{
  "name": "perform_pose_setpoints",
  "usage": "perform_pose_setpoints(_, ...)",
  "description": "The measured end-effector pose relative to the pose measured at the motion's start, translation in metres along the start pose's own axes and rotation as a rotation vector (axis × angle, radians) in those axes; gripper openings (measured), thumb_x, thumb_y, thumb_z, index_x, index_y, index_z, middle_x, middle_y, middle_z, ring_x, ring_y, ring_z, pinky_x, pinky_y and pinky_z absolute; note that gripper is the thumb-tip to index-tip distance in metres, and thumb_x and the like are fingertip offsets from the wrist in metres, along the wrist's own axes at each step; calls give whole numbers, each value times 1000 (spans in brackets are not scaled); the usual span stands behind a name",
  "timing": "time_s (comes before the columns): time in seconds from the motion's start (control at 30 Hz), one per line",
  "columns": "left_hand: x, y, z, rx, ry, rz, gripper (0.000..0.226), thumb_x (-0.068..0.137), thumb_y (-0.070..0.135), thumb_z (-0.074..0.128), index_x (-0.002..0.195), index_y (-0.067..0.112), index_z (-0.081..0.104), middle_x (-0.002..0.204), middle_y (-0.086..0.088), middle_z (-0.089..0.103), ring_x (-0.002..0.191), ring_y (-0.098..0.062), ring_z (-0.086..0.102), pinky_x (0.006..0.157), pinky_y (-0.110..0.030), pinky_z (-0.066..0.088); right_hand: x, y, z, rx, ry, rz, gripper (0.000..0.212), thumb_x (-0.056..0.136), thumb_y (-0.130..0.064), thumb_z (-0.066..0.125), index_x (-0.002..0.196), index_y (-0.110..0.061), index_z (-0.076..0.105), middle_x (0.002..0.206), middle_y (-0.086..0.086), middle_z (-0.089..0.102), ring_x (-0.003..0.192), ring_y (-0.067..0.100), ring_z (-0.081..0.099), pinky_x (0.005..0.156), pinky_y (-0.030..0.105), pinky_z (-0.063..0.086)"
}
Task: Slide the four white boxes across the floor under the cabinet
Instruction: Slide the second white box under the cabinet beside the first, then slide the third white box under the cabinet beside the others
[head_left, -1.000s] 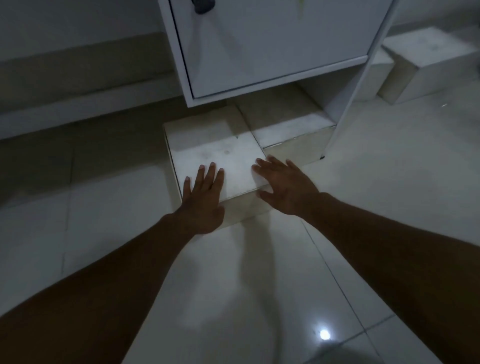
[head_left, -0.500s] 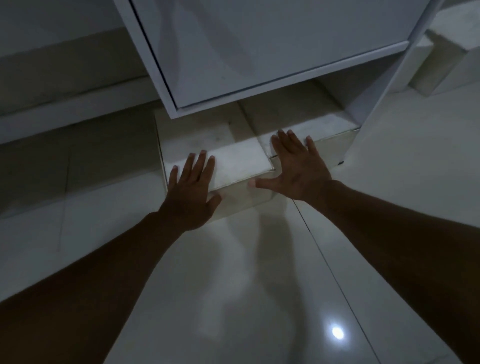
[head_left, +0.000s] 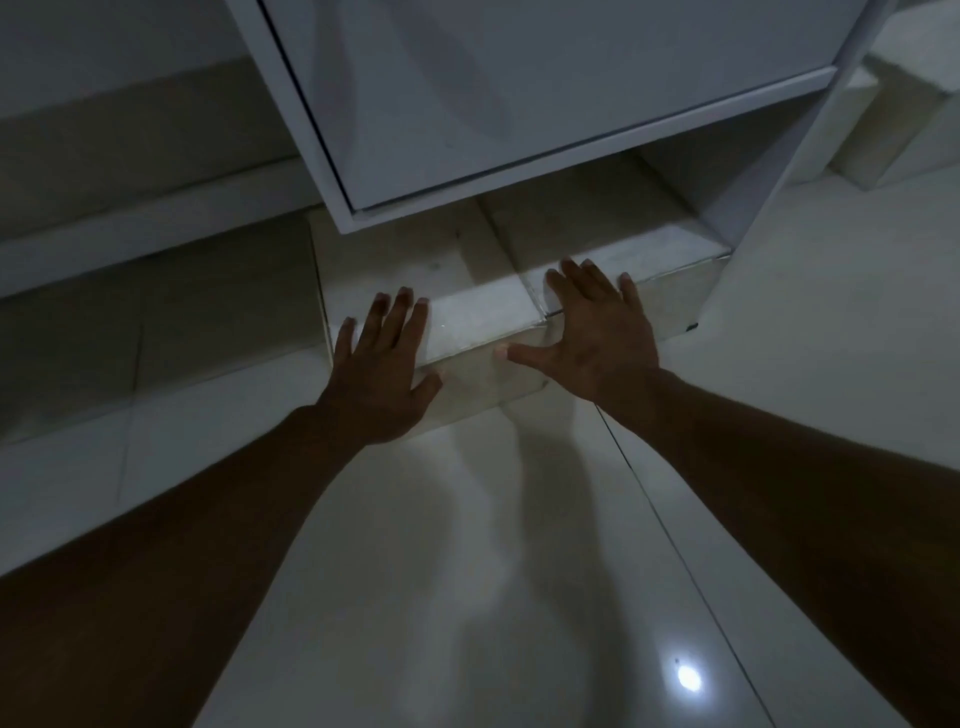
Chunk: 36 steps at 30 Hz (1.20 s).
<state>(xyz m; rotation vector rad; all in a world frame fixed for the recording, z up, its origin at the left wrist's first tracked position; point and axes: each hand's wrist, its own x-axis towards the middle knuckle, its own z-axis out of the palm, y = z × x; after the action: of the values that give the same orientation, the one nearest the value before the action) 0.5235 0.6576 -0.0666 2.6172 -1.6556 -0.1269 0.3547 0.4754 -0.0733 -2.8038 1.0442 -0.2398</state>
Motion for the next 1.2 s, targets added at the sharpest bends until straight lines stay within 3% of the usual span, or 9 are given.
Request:
perform_pose_setpoints(0.2, -2, 12, -12, 28, -69, -88, 79, 98, 48, 39, 154, 19, -7, 162, -2, -15, 148, -24, -14, 116, -54, -6, -4, -10, -11, 15, -41, 45, 106, 75, -84, 48, 154, -18, 22, 163, 7, 17, 150, 25, 11, 120, 52, 8)
perform_pose_setpoints(0.3, -11, 36, -18, 23, -17, -132, 73, 99, 38, 43, 155, 15, 1, 164, -4, -3, 149, -26, -7, 118, -56, -1, -14, -15, -16, 25, -63, 61, 92, 83, -74, 50, 153, -20, 24, 162, 8, 18, 150, 26, 10, 119, 53, 9)
perform_pose_setpoints(0.43, -16, 74, -33, -80, 124, -33, 63, 98, 36, 45, 152, 13, 24, 157, -11, 29, 145, -26, 23, 117, -48, 19, -43, 4, -32, 111, 94, -17, 62, 96, -51, 49, 148, -20, 37, 153, 8, 39, 143, 25, 32, 116, 49, 27)
perform_pose_setpoints(0.53, -7, 103, -60, -105, 225, 81, 50, 95, 32, 52, 141, 11, 47, 141, -13, 51, 126, -30, 49, 103, -42, 39, -58, 33, -62, 128, 244, -80, 49, 98, -37, 52, 141, -14, 49, 141, 11, 54, 129, 26, 50, 104, 43, 43)
perform_pose_setpoints(0.6, 2, 124, -82, -128, 273, 125, 43, 94, 31, 55, 132, 11, 56, 130, -13, 59, 114, -32, 56, 93, -39, 44, -59, 54, -88, 120, 323, -87, 43, 98, -34, 51, 136, -13, 53, 134, 11, 59, 119, 27, 56, 93, 41, 47)
perform_pose_setpoints(0.8, 34, 211, -143, -145, 345, 220, 39, 94, 33, 54, 129, 18, 61, 127, -6, 63, 115, -28, 58, 93, -40, 46, -52, 120, -178, 131, 479, -47, 40, 97, -31, 50, 133, -15, 53, 130, 8, 61, 114, 27, 57, 86, 39, 46)
perform_pose_setpoints(0.93, 50, 274, -173, -135, 373, 269, 35, 93, 32, 55, 125, 19, 62, 122, -4, 65, 110, -25, 59, 86, -35, 47, -53, 166, -224, 129, 506, -18, 43, 99, -32, 48, 138, -14, 51, 134, 7, 59, 121, 25, 54, 92, 41, 46)
perform_pose_setpoints(1.2, 91, 411, -225, -109, 408, 299, 42, 96, 41, 49, 134, 24, 55, 131, 0, 60, 117, -21, 55, 90, -36, 45, -78, 286, -307, 127, 558, 71, 43, 98, -32, 48, 138, -15, 51, 134, 5, 59, 120, 24, 54, 92, 41, 45)
